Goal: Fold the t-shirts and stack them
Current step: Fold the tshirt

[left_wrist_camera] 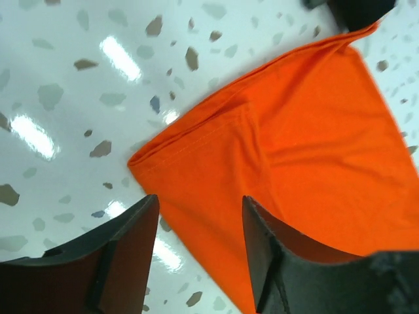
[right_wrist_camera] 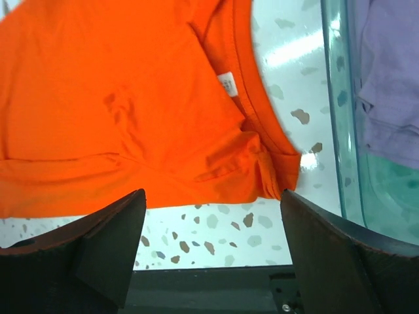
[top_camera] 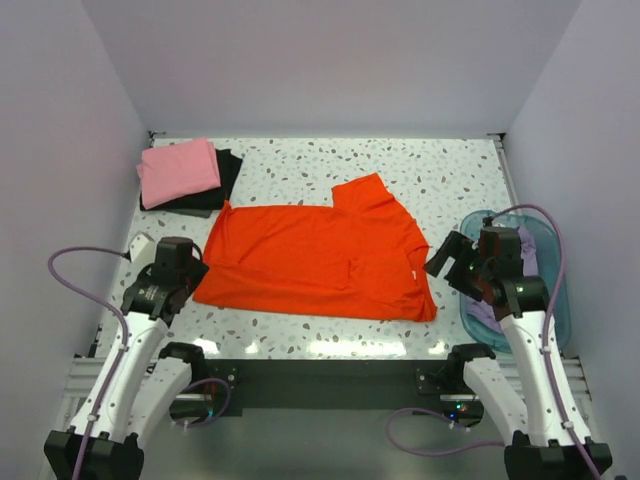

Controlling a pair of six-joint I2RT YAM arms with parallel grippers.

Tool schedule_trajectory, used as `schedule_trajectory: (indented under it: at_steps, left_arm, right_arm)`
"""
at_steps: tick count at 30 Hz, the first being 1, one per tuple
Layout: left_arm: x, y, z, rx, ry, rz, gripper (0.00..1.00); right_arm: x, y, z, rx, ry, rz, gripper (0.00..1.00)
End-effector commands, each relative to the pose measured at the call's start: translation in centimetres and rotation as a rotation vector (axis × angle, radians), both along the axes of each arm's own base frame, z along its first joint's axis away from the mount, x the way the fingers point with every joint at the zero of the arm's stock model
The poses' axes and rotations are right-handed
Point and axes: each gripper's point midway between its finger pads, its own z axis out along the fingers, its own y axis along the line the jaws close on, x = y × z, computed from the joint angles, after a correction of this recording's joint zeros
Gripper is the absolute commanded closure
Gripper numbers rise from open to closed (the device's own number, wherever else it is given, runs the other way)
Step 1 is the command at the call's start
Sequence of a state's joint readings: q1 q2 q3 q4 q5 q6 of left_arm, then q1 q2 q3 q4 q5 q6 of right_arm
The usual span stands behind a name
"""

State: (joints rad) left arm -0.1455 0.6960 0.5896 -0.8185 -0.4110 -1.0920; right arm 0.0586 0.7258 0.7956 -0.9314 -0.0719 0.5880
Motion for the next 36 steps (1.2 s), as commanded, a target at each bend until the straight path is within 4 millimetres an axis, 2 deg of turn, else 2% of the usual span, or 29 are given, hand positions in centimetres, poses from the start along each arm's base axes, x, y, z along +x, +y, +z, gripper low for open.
schedule_trajectory:
  at_steps: [1,2,3,4,5,6,7,8,9,10,13,14,15,17,19,20,21,22,23,25,26,28,29,31,36]
  left_arm:
    - [1.9,1.6,5.4,0.11,-0.099,0.01,0.41]
    - [2.2,1.8,5.8,0.137,-0.091,0.0,0.38]
    - [3.3,1.8,6.8,0.153,-0.106,-0.008,0.38]
    - [4.3,1.5,7.3,0.161,-0.124,-0.04,0.38]
    - [5.1,1.3,7.5,0.194,-0.124,-0.097,0.41]
    - [7.1,0.7,8.0,0.195,-0.163,-0.124,0.41]
    - [8.4,-0.4,8.1,0.179,-0.184,-0.193,0.43]
    - [9.3,-0.7,8.2,0.199,-0.183,-0.232,0.43]
    - [11.5,-1.2,8.4,0.204,-0.194,-0.256,0.43]
    - [12.6,-2.0,8.4,0.2,-0.194,-0.307,0.44]
    - [16.6,-2.3,7.4,0.261,-0.12,-0.359,0.45]
    - [17.7,-2.2,5.4,0.29,-0.047,-0.38,0.45]
    - [19.3,-2.1,6.4,0.314,-0.064,-0.377,0.45]
    - [21.0,-1.9,5.8,0.361,-0.032,-0.402,0.46]
    - [23.3,-1.9,4.9,0.394,-0.011,-0.413,0.47]
    - [24.7,-2.1,4.3,0.426,0.009,-0.443,0.48]
    - [25.5,-2.1,4.1,0.441,0.015,-0.447,0.48]
    - [26.2,-2.1,3.9,0.453,0.025,-0.454,0.48]
    - [26.8,-2.1,3.6,0.471,0.039,-0.475,0.48]
    - [28.3,-2.3,2.7,0.485,0.062,-0.488,0.49]
    - [29.2,-2.5,2.4,0.494,0.066,-0.51,0.49]
    - [29.8,-2.7,1.8,0.501,0.083,-0.526,0.5]
    - [30.3,-2.7,1.1,0.506,0.1,-0.533,0.5]
    - [30.5,-2.6,0.5,0.513,0.117,-0.535,0.51]
    - [30.3,-2.5,-1.8,0.52,0.163,-0.539,0.53]
  right_arm:
    - [2.7,0.6,2.4,0.013,-0.069,0.042,0.13]
    - [3.5,0.8,2.8,0.013,-0.077,0.052,0.13]
    - [4.8,0.8,2.9,0.003,-0.092,0.061,0.13]
    - [5.7,0.8,2.2,-0.008,-0.064,0.06,0.14]
    - [6.6,1.3,2.6,-0.012,-0.078,0.078,0.14]
    - [7.9,1.5,2.9,-0.031,-0.111,0.079,0.15]
    - [8.9,1.6,2.1,-0.051,-0.086,0.084,0.15]
    - [9.8,2.6,2.8,-0.062,-0.106,0.111,0.15]
    - [10.9,3.1,3.2,-0.08,-0.126,0.128,0.15]
    - [11.9,3.1,3.0,-0.109,-0.119,0.12,0.15]
    - [15.6,4.2,2.6,-0.142,-0.118,0.149,0.16]
    - [17.1,4.5,2.0,-0.155,-0.101,0.152,0.16]
    - [18.3,4.6,2.2,-0.169,-0.126,0.162,0.17]
    - [20.5,4.5,2.6,-0.192,-0.16,0.151,0.17]
    - [22.4,4.7,1.5,-0.216,-0.156,0.165,0.18]
    - [23.6,4.7,2.2,-0.232,-0.178,0.16,0.19]
    - [24.5,4.7,0.9,-0.249,-0.152,0.172,0.2]
    - [25.1,4.8,0.7,-0.259,-0.15,0.175,0.2]
    - [26.1,4.7,1.5,-0.271,-0.169,0.164,0.2]
    - [27.2,4.6,0.2,-0.284,-0.144,0.162,0.2]
    - [27.9,4.6,0.5,-0.281,-0.152,0.159,0.2]
    - [28.8,4.7,-0.7,-0.281,-0.132,0.161,0.21]
    - [29.3,4.7,-0.6,-0.28,-0.136,0.158,0.21]
    - [29.9,4.5,-1.8,-0.271,-0.117,0.158,0.21]
    - [31.1,4.4,-3.4,-0.258,-0.097,0.154,0.21]
